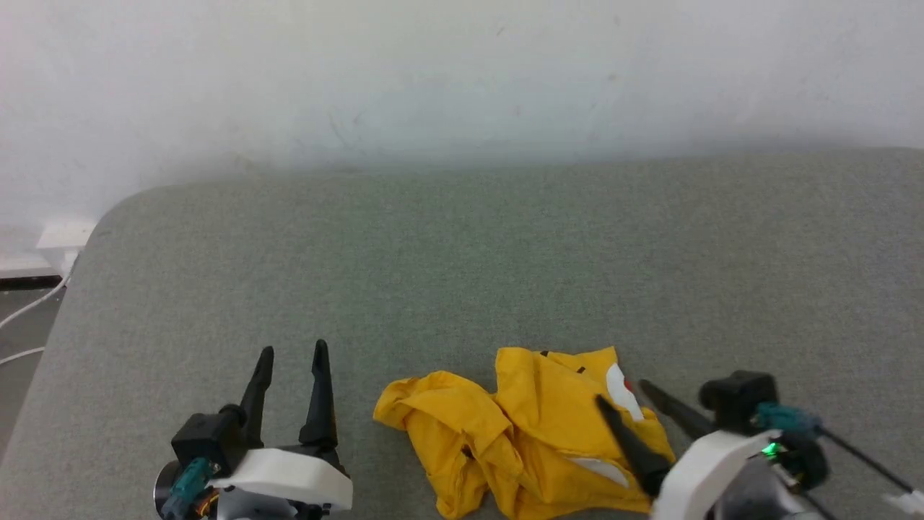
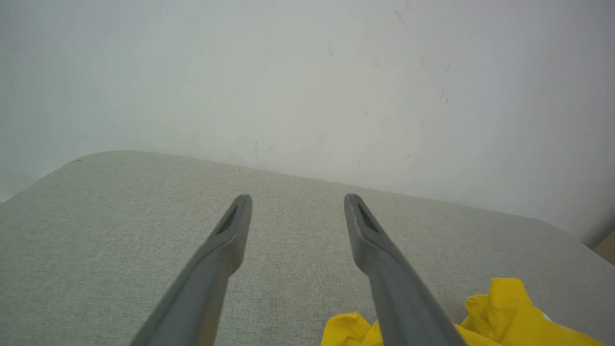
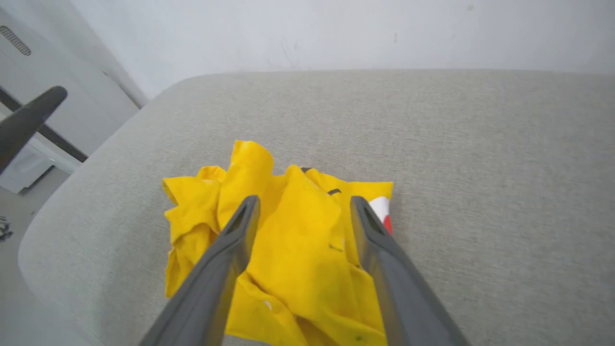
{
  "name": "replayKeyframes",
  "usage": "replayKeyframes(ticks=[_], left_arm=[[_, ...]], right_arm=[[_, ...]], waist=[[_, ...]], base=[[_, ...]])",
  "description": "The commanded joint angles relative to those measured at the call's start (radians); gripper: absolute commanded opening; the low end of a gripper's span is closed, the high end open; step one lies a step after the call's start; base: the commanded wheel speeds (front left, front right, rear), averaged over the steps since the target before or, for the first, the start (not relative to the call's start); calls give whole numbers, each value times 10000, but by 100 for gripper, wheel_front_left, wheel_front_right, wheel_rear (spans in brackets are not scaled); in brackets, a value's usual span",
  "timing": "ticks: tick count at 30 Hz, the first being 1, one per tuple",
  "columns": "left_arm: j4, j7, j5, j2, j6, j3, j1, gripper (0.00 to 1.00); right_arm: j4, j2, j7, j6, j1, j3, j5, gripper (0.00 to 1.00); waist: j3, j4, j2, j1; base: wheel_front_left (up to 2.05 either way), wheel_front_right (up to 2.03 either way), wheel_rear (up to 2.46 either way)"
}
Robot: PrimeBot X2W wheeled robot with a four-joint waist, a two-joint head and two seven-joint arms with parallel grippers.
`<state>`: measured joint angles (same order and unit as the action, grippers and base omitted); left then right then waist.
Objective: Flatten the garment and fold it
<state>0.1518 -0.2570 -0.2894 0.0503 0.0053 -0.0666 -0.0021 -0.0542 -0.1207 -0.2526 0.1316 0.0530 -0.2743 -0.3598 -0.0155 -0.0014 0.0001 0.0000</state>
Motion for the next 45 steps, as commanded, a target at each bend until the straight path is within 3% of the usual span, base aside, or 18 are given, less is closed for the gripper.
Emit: replayKeyframes(ticks=[1,9,10,12,17,21,27,32,36,37,38,39,40,41,45], left_arm=[[4,-47,-3,-1,42,4,48,100],[85,-47,-10,-1,-5,-80,-36,100],[83,-47,-9,-1,-3,-88,-47,100],[83,-47,-14,-1,-9,-92,-63,100],[123,-47,-14,-1,-30,-56,-77,100],[109,-47,-24,-1,-6,-29,-29,100],[40,-47,-52,-1,34,-51,41,100],[43,-47,-97,-1,35,-96,52,100],[64,-47,-145,-1,65,-82,63,100],[68,-47,-154,-1,77,-73,64,100],[75,-47,-160,-1,87,-71,57,100],[82,-47,-163,-1,94,-70,46,100],[82,-47,-163,-1,94,-70,46,100],[86,-47,-161,-1,99,-66,37,100],[138,-47,-100,-1,66,-27,-4,100]], right_arm=[[0,-159,-383,-9,77,348,17,100],[607,-767,-2021,-9,-427,335,-544,100],[708,-802,-2072,-9,-519,266,-600,72],[926,-846,-2164,-9,-702,122,-760,0],[1193,-1015,-2006,-9,-1152,-124,-909,0],[1088,-1104,-1353,-9,-1465,414,-660,0],[979,-878,-551,-9,-1400,3011,152,0],[1320,-209,-406,-9,-535,5564,895,0],[2165,346,-529,-9,221,6578,1141,0],[2451,433,-520,-9,334,6645,1145,8],[2754,503,-458,-9,403,6701,1127,27],[3045,553,-354,-9,412,6747,1088,71],[3045,553,-354,-9,412,6747,1088,71],[3316,590,-192,-9,380,6744,1049,100],[3690,645,1460,-9,-12,6795,1060,100]], waist=[[38,-26,-1,0],[18,86,-1,0],[6,111,-1,0],[-15,159,-1,0],[-21,246,-1,0],[15,242,-1,0],[37,150,-1,0],[-18,125,-1,0],[-36,71,-1,0],[-46,45,-1,0],[-54,26,-1,0],[-61,5,-1,0],[-61,5,-1,0],[-63,-24,-1,0],[-65,-82,-1,0]], base=[[0,0,0],[0,0,0],[0,0,0],[0,0,0],[0,0,0],[0,0,0],[0,0,0],[0,0,0],[0,0,0],[0,0,0],[0,0,0],[0,0,0],[0,0,0],[0,0,0],[0,0,0]])
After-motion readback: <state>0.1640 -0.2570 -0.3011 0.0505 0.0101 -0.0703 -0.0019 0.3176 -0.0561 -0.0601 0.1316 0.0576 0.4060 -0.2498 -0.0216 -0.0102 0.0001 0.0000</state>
